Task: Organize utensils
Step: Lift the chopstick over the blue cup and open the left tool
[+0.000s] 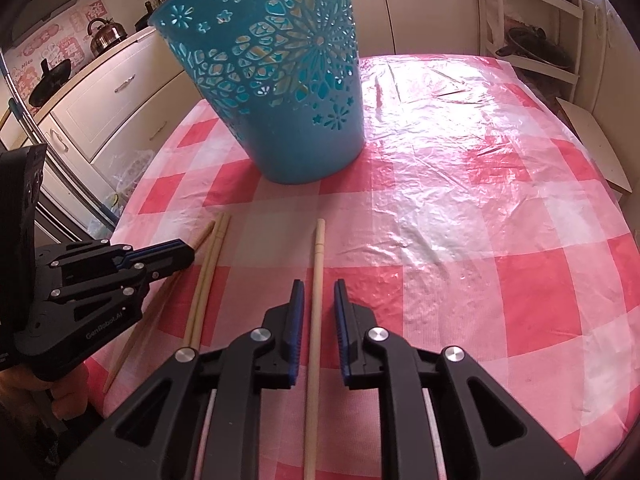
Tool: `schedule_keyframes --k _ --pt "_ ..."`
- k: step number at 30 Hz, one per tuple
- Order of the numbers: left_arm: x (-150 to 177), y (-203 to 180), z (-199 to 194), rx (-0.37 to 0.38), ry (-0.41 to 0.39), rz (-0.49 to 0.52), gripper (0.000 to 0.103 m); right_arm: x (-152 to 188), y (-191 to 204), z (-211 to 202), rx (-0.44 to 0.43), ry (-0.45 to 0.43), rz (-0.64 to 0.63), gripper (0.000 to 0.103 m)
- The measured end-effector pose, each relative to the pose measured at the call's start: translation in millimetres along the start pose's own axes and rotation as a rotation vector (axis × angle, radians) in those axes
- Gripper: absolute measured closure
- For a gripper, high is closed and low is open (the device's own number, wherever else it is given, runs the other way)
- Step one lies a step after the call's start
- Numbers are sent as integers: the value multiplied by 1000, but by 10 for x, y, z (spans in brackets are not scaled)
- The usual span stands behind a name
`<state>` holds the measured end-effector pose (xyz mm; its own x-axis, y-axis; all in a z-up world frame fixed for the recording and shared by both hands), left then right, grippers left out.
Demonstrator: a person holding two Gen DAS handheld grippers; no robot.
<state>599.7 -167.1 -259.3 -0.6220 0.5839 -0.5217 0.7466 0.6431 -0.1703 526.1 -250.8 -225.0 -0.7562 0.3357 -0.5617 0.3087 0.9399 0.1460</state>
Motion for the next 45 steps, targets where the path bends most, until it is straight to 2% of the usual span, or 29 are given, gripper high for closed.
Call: schedule_keyframes --k 5,12,18,19,20,28,31,35,38,45 --pt "24 96 -20 -36 3 -77 96 -1 9 1 12 -6 -13 87" --pt "33 92 -18 -138 15 -84 93 -2 32 -1 26 -17 -28 87" --pt "43 86 -35 -167 2 -65 93 -9 64 13 46 -27 -51 89" --pt "47 73 -35 -161 0 -61 98 -5 71 14 52 -28 -59 94" --pt "54 48 -33 -157 -3 -63 98 -1 79 17 48 -25 -63 97" --pt "72 38 -43 -159 -17 -63 98 12 119 18 44 -25 -78 96" --pt "93 49 -75 -101 -20 -124 99 14 129 16 55 -24 -95 97" --pt "61 82 -310 -6 -99 -212 99 29 107 0 45 -12 -77 97" --pt "-86 56 -648 74 -215 -252 99 34 96 -1 38 -9 -62 97" --pt "-857 -187 -1529 184 -496 -207 99 30 65 2 10 0 -18 97"
Point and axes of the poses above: each gripper's, at about its wrist camera, not at the fingertips, and z roughly the way its jaws point, y to its left, x to its underside, the point moved 10 cm from there along z, roughly the way its jaws point, and after that the axes turned 11 degrees about x, right-handed, at the moved point
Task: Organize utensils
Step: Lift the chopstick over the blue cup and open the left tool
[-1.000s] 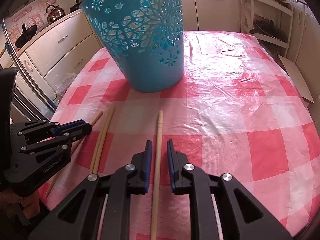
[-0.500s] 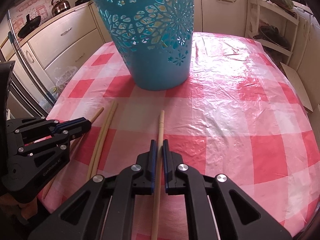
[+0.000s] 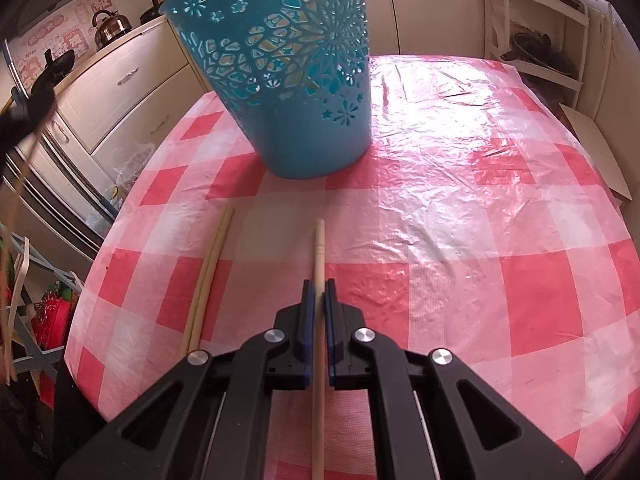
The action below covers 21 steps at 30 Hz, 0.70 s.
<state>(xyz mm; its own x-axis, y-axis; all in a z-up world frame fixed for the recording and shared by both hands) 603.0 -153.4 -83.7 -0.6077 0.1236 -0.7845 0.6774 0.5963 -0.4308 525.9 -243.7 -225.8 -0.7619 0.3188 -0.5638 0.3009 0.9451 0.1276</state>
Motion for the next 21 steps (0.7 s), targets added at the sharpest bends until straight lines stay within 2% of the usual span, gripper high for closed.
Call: schedule_keyframes --k 6,12,16,21 --pt "-834 -340 155 43 -167 59 99 -5 -7 0 -8 -2 10 97" --pt "-1479 -326 478 5 -309 49 99 -20 -15 14 -23 -5 23 97" --pt "-1670 -170 712 -27 -363 9 98 -26 -10 21 -25 -8 21 97" --pt "-1586 43 1016 -88 -352 -6 98 -35 -19 27 -39 -8 34 97"
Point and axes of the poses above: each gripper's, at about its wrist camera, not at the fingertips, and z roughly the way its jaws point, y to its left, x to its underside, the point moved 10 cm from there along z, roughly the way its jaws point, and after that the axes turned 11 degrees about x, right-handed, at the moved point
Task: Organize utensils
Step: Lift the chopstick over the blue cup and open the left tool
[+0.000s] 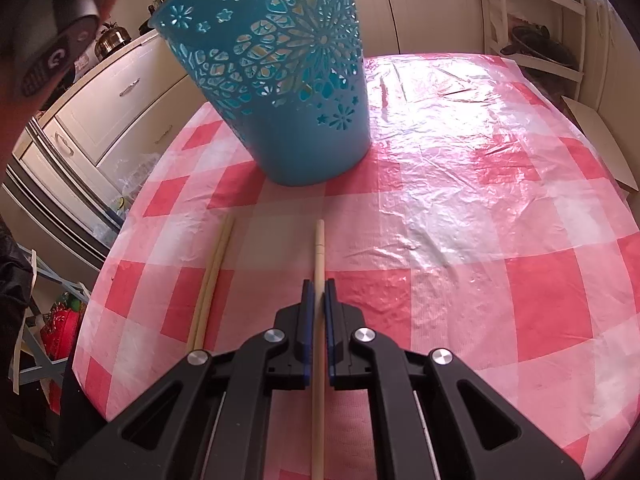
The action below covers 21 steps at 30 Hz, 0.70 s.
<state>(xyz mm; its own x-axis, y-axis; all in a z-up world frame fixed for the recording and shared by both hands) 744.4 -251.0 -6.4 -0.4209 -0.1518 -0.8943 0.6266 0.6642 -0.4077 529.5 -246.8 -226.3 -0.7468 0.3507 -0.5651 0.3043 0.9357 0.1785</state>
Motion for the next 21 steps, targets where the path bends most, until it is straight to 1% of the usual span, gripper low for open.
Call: schedule_keyframes --k 3,12,14,16,18,19,20,21 --pt "121 60 25 -32 7 18 99 -5 -1 0 -4 0 4 97" --pt "429 101 -20 -52 114 52 97 -14 -8 0 -15 4 16 97" --pt "474 127 -97 -63 134 57 87 -15 -12 2 -19 5 20 97" --pt "494 174 -222 -93 140 58 49 -14 -12 2 -21 6 21 97" --pt "481 218 -418 -117 118 54 36 -16 -20 3 -24 7 20 97" --pt "476 242 -555 -128 109 51 31 -19 -28 3 -27 8 22 97" --pt "471 260 -667 -135 102 50 29 -20 -31 1 -33 10 25 94" --pt "466 284 -803 -143 91 50 23 -18 -24 -6 -48 13 30 91"
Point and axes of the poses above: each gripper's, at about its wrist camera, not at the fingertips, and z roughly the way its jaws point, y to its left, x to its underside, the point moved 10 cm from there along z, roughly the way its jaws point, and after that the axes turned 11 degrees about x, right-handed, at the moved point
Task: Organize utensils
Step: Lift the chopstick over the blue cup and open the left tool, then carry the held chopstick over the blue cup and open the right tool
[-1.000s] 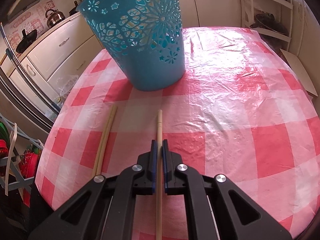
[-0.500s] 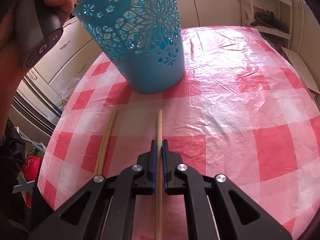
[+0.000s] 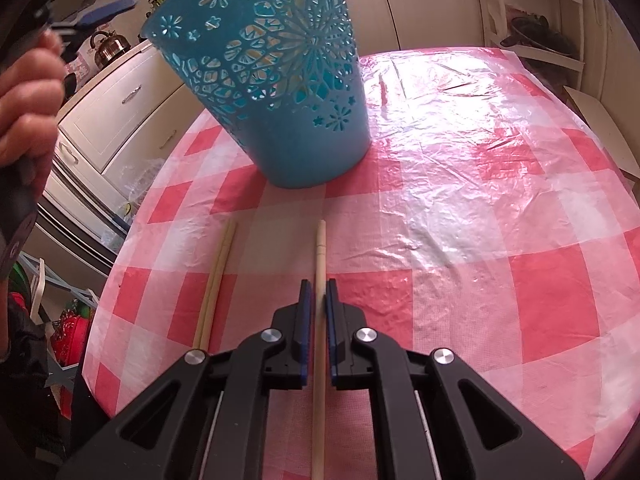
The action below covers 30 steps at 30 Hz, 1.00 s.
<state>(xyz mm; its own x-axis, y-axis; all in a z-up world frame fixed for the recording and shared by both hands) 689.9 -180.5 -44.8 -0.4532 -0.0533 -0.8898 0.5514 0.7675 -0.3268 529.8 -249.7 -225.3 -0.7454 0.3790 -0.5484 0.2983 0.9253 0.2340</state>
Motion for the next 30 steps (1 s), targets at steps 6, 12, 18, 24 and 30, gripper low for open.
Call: schedule_keyframes --k 6,12,18,24,30 --pt "286 348 -609 -91 13 -3 11 21 52 -32 46 -15 -62 83" --pt "852 662 -801 -165 168 -33 10 38 111 -30 208 -67 -209 97" --pt "1172 608 -851 -173 261 14 10 -6 -86 -40 190 -57 -73 97" --pt "1224 485 -879 -170 285 73 10 54 26 -55 240 -72 -164 85" --pt "1207 416 -910 -172 286 96 10 47 -65 -104 238 -73 -132 97"
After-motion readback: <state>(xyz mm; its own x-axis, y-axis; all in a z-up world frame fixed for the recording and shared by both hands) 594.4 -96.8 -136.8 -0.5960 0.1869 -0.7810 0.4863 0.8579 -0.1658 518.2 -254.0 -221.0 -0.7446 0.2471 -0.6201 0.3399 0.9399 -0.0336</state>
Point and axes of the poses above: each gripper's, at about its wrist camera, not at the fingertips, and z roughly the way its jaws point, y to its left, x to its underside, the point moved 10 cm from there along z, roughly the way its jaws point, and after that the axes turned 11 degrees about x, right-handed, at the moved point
